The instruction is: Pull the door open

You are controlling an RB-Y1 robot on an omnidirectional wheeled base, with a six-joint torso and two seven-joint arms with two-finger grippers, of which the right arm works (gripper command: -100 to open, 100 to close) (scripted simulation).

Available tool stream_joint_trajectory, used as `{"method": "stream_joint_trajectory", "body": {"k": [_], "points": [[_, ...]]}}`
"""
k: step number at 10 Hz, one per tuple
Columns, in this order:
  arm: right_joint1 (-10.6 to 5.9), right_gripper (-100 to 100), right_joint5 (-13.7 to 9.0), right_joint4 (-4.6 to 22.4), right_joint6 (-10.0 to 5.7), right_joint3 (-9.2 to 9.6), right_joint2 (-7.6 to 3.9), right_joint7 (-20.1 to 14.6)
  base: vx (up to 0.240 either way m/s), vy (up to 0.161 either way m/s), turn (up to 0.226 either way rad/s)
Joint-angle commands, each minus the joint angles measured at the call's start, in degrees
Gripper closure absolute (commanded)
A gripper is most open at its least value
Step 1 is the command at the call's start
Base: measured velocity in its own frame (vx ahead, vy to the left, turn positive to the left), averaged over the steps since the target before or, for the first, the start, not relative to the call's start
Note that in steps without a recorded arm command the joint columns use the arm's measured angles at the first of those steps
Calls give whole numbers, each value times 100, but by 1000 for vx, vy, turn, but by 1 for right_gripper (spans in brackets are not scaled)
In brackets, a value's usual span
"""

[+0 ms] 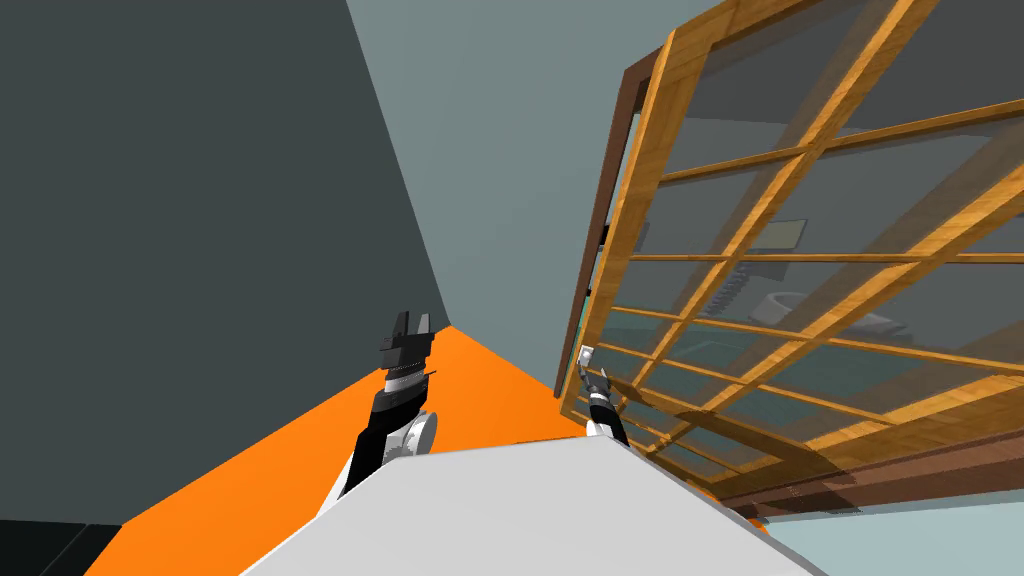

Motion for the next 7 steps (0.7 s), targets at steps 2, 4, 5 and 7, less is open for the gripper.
{"method": "stream_joint_trajectory", "body": {"k": [2, 4, 5, 7], "points": [[64, -100, -23, 147, -81, 6, -208, -274, 170, -11, 54], [134, -100, -43, 180, -110, 3, -348, -431, 144, -8, 36], [39, -100, -28, 273, -134, 13, -287, -375, 98, -8, 14], [39, 100, -28, 273, -134, 13, -287, -375, -30, -2, -14]]}}
